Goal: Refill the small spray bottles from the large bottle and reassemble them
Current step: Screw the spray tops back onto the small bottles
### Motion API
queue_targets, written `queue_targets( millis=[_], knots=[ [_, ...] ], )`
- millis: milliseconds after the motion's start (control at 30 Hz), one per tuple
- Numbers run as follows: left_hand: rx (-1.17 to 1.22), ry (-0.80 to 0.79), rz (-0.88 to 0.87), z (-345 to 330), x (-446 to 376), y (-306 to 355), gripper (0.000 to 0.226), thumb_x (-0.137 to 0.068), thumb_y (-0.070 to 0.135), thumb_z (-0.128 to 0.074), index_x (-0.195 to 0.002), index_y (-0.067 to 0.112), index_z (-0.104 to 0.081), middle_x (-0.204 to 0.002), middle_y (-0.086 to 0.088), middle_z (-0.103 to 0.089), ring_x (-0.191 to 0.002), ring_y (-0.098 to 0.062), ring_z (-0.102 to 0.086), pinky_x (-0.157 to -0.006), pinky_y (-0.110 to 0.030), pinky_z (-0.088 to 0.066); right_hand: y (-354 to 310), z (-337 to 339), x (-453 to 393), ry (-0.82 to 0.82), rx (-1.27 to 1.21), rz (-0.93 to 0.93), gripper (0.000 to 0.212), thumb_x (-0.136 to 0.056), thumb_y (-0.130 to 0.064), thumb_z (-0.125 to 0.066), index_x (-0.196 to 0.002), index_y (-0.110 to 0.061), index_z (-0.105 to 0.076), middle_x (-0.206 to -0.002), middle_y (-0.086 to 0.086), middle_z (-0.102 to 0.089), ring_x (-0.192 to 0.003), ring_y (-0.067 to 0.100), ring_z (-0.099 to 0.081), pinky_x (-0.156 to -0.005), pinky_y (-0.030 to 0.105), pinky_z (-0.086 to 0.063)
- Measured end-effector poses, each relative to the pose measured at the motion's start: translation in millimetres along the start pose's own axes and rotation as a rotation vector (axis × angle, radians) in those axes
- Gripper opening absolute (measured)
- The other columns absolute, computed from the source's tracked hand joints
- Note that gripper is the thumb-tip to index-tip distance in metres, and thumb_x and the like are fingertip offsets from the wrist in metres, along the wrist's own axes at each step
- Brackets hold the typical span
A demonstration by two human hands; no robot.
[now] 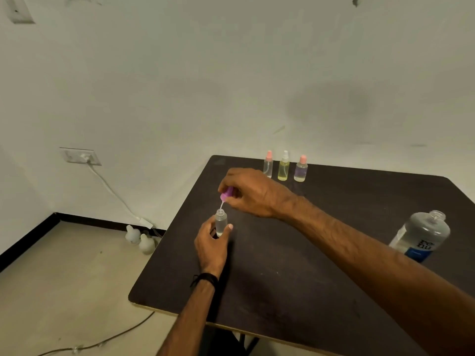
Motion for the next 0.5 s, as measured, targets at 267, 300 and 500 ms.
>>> queue_targets(
  millis=[267,300,500],
  knots=[
    [-0.026,-0.024,-0.025,-1.4,0.9,-3.3,0.034,-0.083,0.024,-0.079,-0.116,0.018,-0.071,-0.104,0.005,-0.074,-0.101,-0.01,-0.069,-0.093,-0.039,-0.058,5.7,-35.2,-10.2,-0.167,0.056,-0.023,0.021,-0.092,-0.022,-0.058,-0.111,-0.015,-0.066,-0.107,-0.001,-0.059,-0.094,0.011,-0.056,-0.084,0.026,-0.05],
    [-0.028,-0.024,-0.018,-1.4,1.0,-4.2,0.035,-0.084,0.026,-0.079,-0.116,0.018,-0.071,-0.105,0.005,-0.074,-0.101,-0.01,-0.069,-0.093,-0.039,-0.058,6.6,-39.5,-13.0,-0.187,0.062,-0.027,0.021,-0.092,-0.022,-0.058,-0.11,-0.015,-0.066,-0.107,-0.001,-0.059,-0.093,0.012,-0.056,-0.084,0.028,-0.051],
    [-0.04,-0.035,-0.018,-1.9,1.3,-4.8,0.038,-0.084,0.03,-0.078,-0.12,0.02,-0.07,-0.109,0.004,-0.074,-0.106,-0.011,-0.068,-0.096,-0.039,-0.056,10.5,-49.8,-27.7,-0.301,0.083,-0.048,0.017,-0.092,-0.016,-0.059,-0.107,-0.014,-0.066,-0.104,0.0,-0.059,-0.095,0.014,-0.057,-0.084,0.027,-0.05]
  ],
)
Point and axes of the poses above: each hand's wrist, its own x-axis away from the middle knuckle, its own z-axis out of the back of the hand, y = z × x, the point moved 3 cm from there along -x, towards the middle knuckle
